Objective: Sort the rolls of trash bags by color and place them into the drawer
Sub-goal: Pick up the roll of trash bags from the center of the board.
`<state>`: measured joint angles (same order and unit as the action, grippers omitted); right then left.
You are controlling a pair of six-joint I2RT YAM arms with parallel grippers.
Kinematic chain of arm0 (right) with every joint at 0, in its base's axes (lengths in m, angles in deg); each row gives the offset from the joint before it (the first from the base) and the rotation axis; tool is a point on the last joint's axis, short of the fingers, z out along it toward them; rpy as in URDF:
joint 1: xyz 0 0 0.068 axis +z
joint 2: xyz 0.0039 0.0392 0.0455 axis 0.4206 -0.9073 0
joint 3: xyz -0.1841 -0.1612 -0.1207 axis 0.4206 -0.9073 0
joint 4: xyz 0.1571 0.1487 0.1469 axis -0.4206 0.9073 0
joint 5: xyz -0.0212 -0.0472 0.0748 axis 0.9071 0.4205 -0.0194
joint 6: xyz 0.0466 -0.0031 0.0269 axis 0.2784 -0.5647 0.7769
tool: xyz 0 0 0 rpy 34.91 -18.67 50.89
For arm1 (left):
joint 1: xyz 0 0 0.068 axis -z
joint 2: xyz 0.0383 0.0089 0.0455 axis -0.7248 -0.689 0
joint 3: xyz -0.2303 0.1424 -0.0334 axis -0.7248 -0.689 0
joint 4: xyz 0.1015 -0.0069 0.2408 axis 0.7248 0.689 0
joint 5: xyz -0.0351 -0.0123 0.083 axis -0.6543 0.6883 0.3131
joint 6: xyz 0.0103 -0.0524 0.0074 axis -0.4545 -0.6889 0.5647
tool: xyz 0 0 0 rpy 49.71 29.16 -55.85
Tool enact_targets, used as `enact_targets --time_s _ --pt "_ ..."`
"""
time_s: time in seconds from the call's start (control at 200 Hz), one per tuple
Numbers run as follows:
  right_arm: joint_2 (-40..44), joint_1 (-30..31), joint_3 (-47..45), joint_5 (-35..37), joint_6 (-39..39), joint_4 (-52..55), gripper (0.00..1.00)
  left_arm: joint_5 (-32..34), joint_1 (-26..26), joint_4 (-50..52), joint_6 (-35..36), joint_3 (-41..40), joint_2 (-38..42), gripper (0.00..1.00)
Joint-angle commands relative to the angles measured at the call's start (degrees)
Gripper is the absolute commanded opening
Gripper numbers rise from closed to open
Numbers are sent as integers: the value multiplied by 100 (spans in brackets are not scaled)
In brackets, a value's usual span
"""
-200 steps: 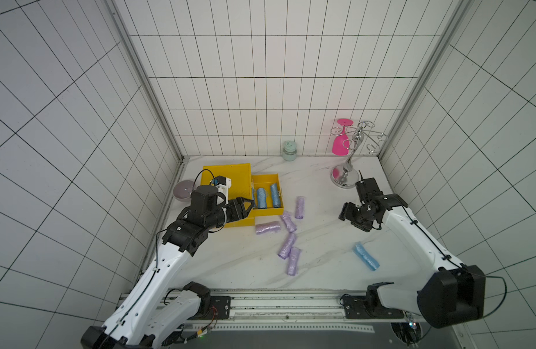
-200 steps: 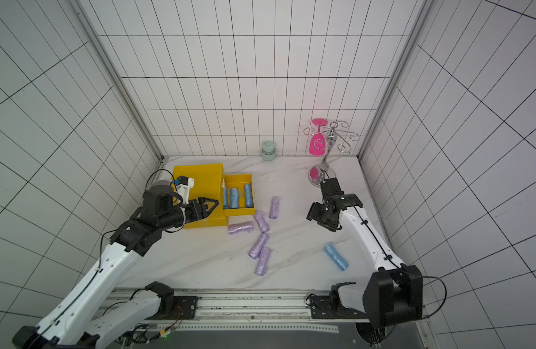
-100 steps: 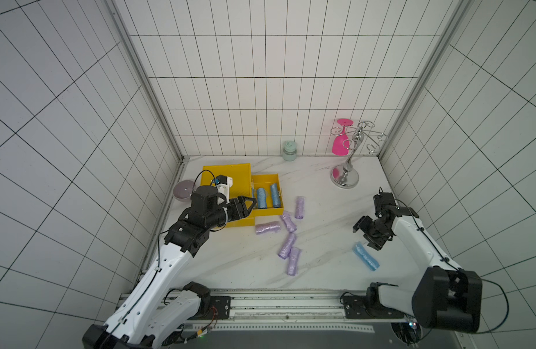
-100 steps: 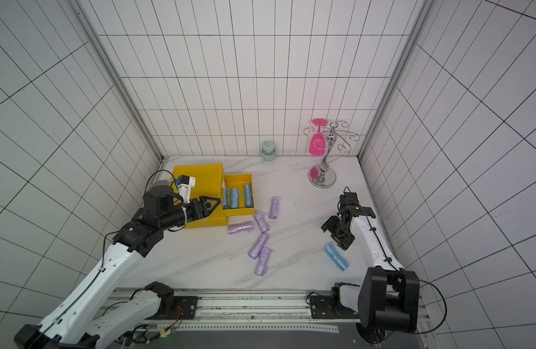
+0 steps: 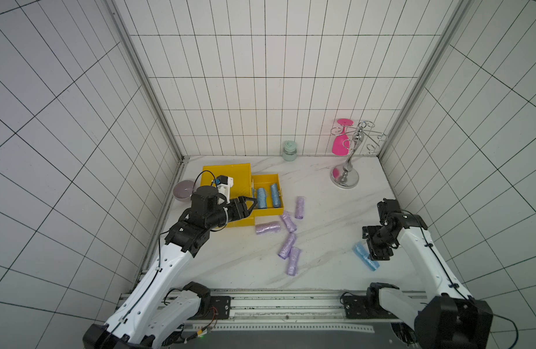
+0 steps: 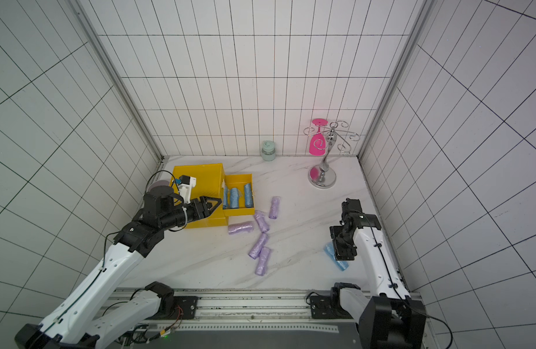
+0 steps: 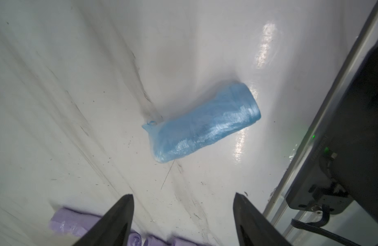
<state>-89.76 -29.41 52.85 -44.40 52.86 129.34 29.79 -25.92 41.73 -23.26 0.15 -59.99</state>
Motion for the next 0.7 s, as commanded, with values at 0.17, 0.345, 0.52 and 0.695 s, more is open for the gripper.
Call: enact_targets --time_s 0.17,0.345,0.52,0.695 --pt "-881 -83 -170 -61 921 -163 78 -56 12 -70 17 -68 93 66" --pt "-985 -135 -464 -12 1256 -743 79 -22 12 -1 49 -93 140 66" --pt "-1394 -153 -501 -125 1268 -957 79 7 11 43 70 -129 160 66" --pt "-1535 -196 -620 -42 1294 -1145 79 25 12 69 76 -130 181 66"
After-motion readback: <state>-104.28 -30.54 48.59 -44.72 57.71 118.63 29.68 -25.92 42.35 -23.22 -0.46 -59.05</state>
